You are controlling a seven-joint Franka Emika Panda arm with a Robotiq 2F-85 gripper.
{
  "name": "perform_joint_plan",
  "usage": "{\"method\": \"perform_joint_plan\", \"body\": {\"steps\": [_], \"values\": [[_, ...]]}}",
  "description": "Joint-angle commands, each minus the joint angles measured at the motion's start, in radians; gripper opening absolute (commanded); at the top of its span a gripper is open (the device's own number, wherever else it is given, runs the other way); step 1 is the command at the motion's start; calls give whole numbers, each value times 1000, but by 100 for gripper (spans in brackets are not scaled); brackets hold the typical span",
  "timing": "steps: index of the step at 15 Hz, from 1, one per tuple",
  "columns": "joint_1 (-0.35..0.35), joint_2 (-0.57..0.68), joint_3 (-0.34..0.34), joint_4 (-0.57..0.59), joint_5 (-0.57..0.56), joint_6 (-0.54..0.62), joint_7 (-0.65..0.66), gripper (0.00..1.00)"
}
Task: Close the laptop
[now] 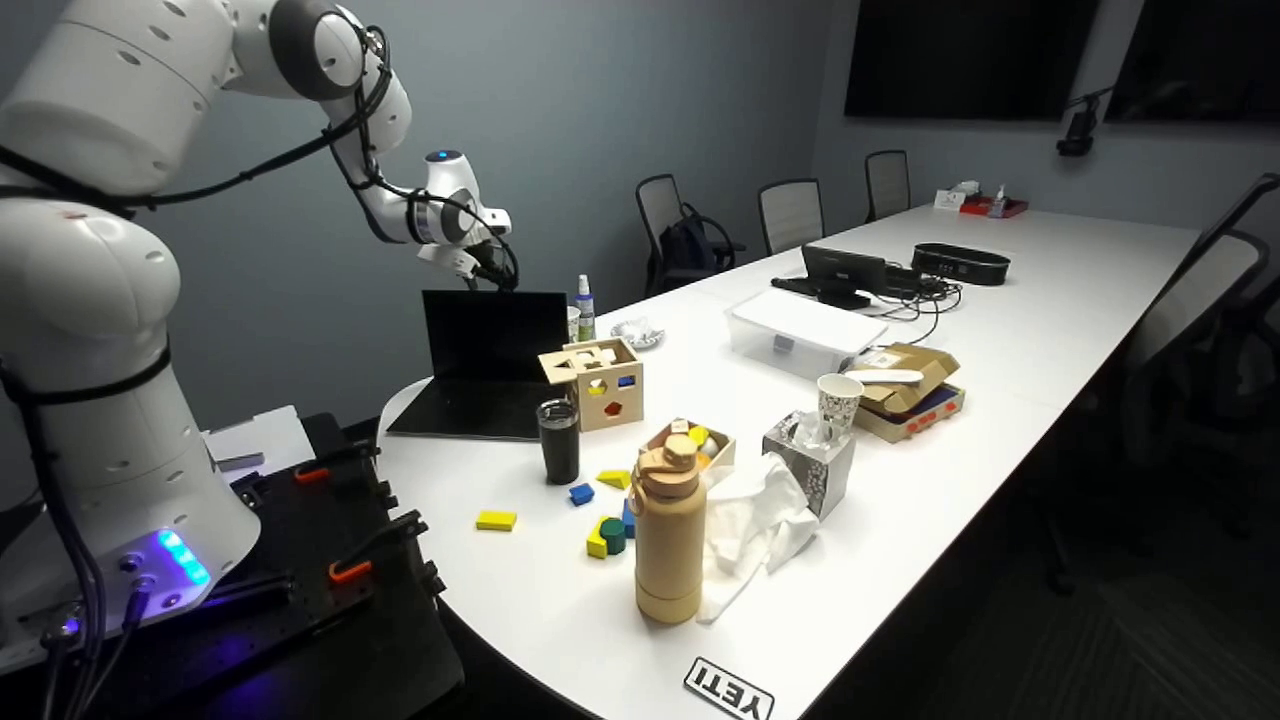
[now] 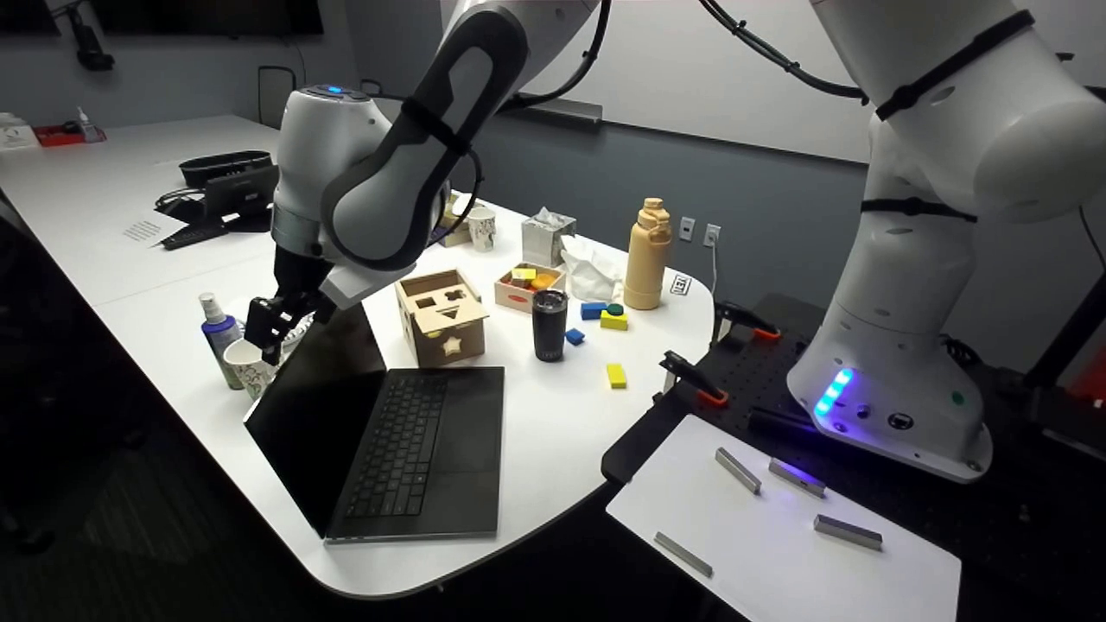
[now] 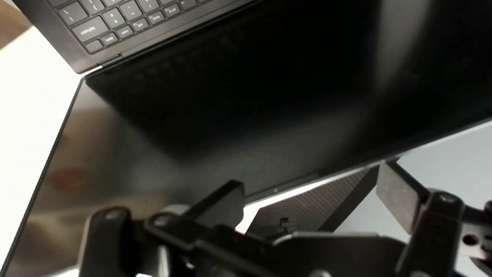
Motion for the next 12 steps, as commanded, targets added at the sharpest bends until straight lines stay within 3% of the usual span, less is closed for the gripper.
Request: {"method": "perform_joint_plan", "body": {"steps": [1, 4, 12], "values": [[79, -25, -83, 39, -25, -166, 14, 100], [118, -19, -120, 87, -71, -327, 21, 100], [156, -27, -137, 190, -208, -718, 46, 100]]}}
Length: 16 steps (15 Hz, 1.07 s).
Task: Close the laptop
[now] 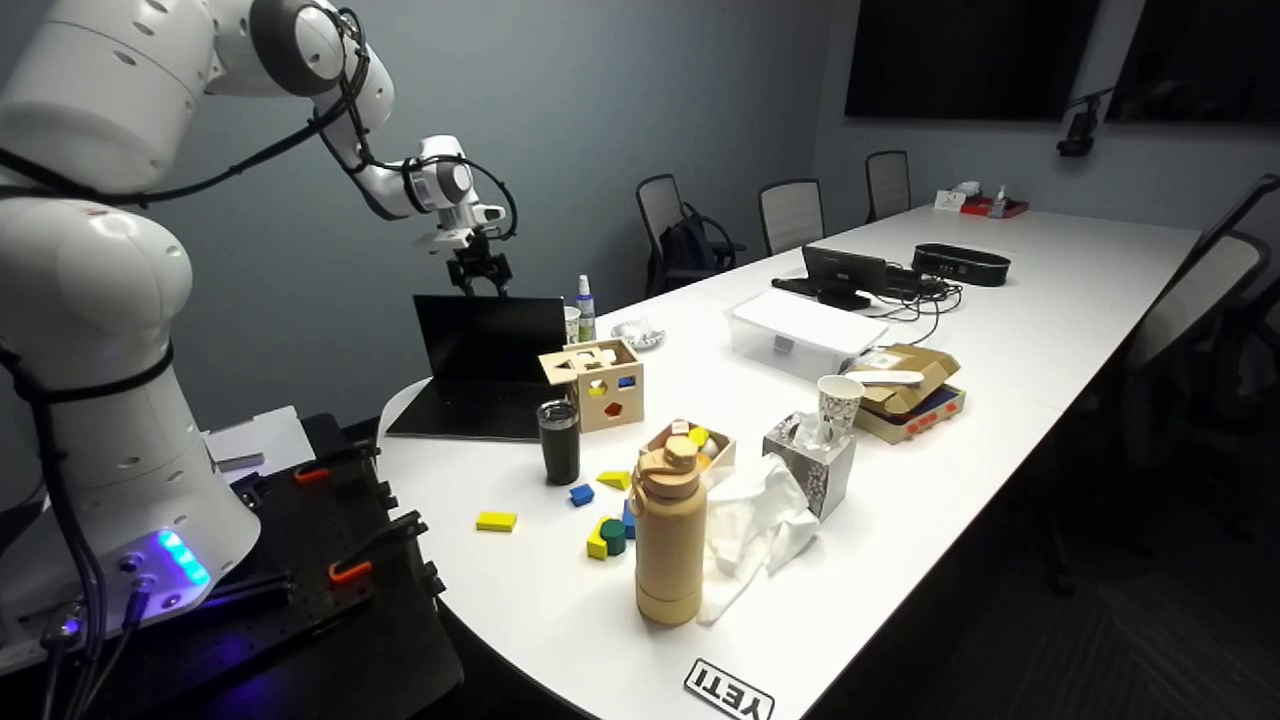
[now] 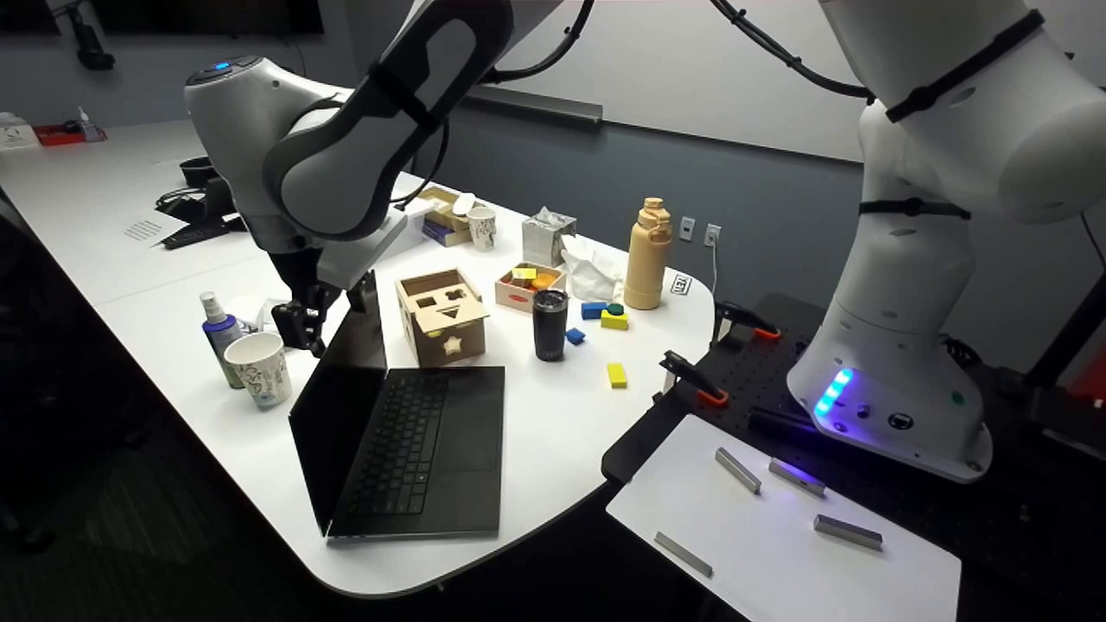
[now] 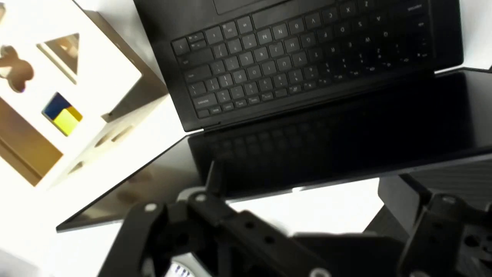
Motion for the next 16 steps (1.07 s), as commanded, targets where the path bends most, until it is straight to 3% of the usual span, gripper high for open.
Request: {"method": "perform_joint_plan", "body": {"steps": [1, 9, 16], "values": [[24, -23, -25, 24, -77, -196, 1, 100], [-27, 18, 10, 16, -142, -480, -47, 100], [-123, 43, 66, -101, -61, -330, 9, 100]]}}
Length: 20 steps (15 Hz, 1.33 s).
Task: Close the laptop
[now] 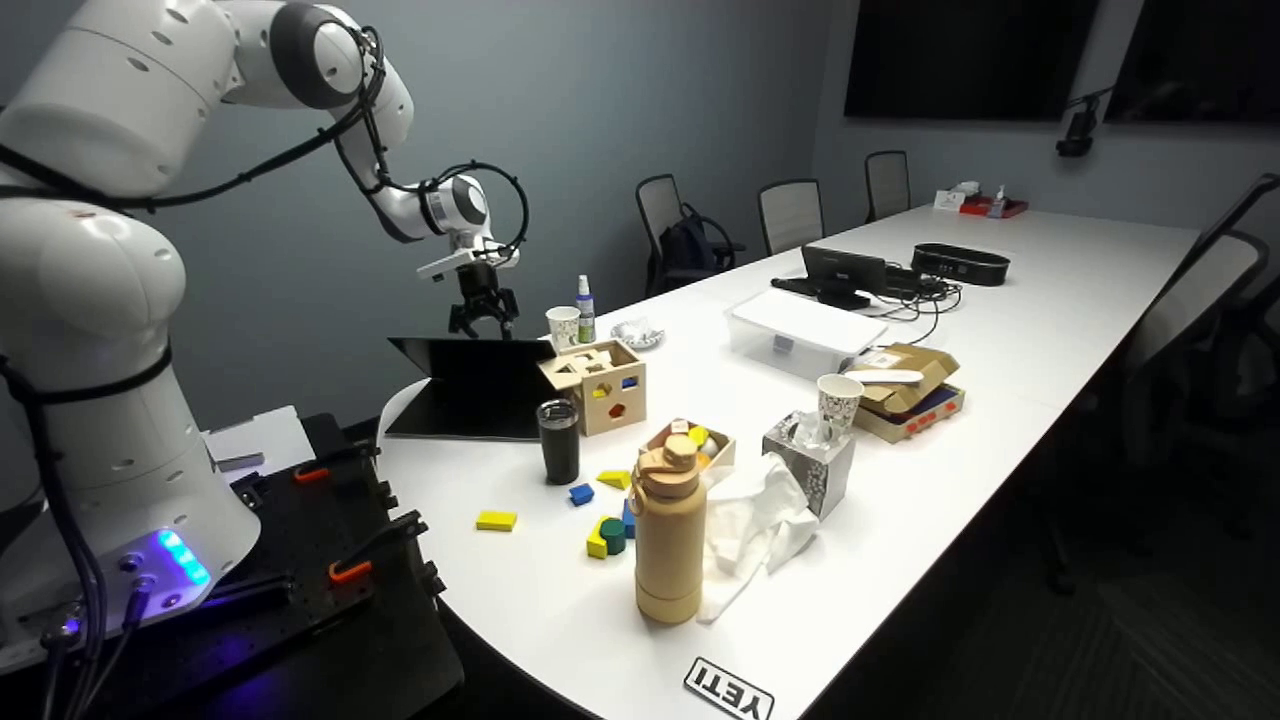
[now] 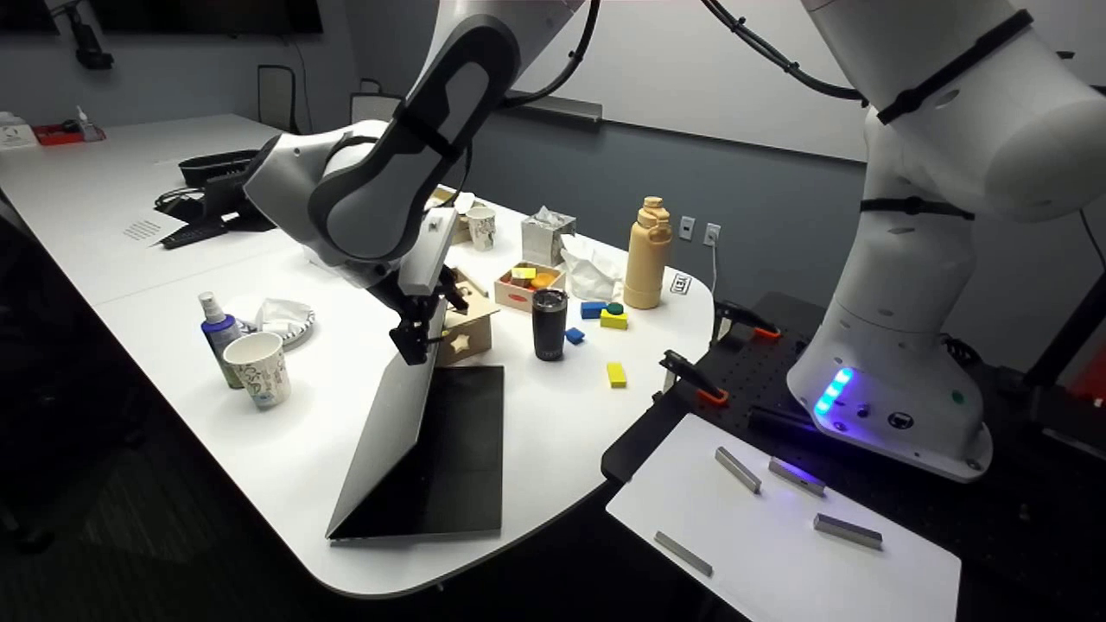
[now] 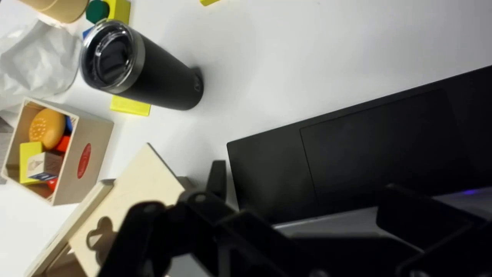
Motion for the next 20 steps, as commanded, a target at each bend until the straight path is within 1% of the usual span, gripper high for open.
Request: {"method": "perform_joint_plan", "body": {"steps": [1, 7, 11, 20], "values": [[-50, 0, 32, -69, 34, 78, 29, 100], [-76, 27, 48, -84, 57, 47, 17, 100], [-88, 57, 54, -109, 96, 34, 19, 100], [-127, 112, 56, -187, 205, 112, 33, 100]]}}
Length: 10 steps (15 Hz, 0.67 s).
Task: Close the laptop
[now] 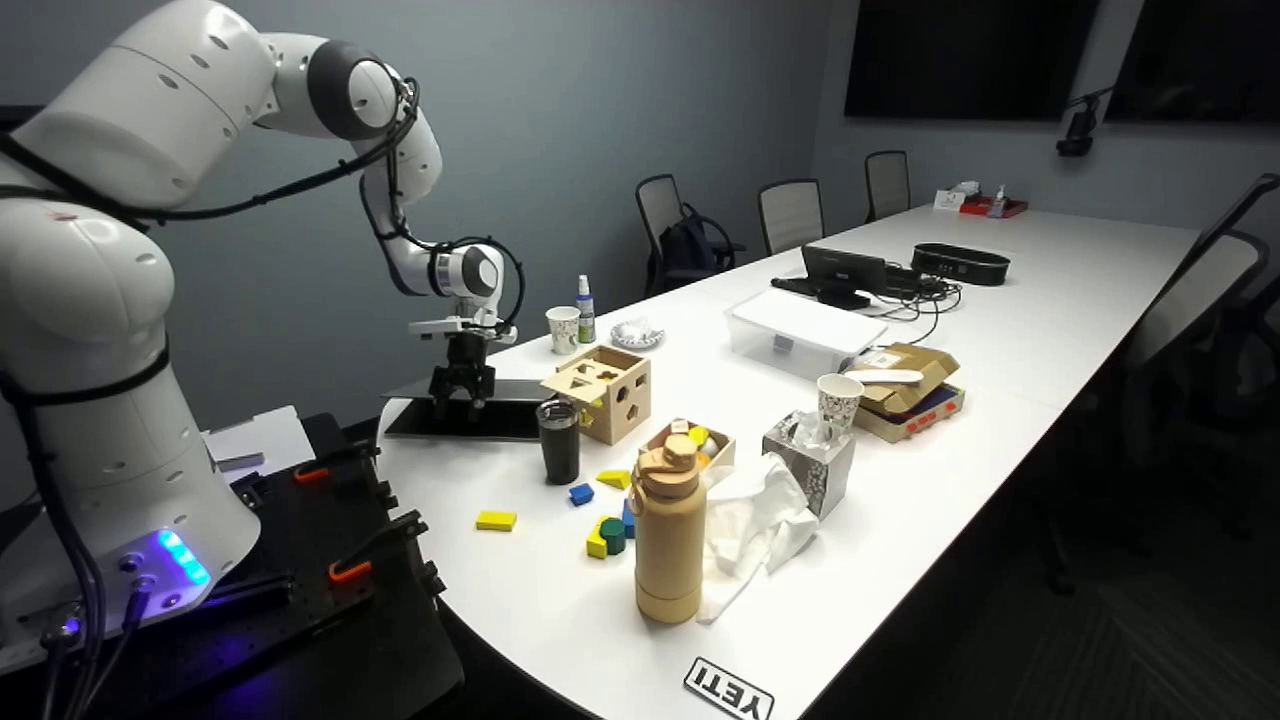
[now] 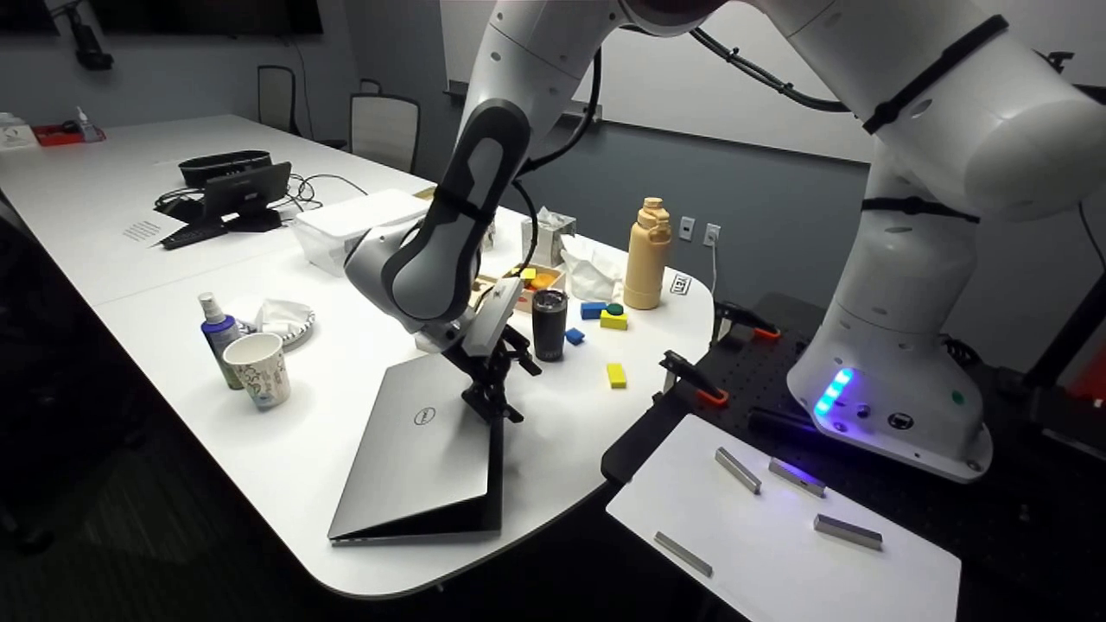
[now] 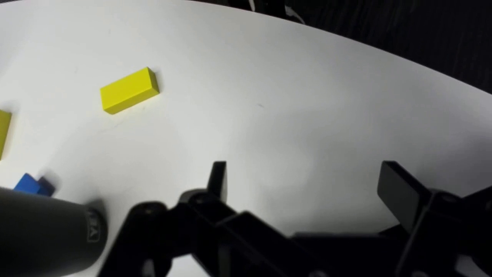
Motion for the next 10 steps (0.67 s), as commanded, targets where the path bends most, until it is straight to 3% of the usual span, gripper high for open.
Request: {"method": "perform_joint_plan", "body": {"steps": [1, 10], "values": [[-18, 2, 14, -35, 39, 50, 26, 100], [-9, 44, 14, -14, 60, 62, 27, 100]]}}
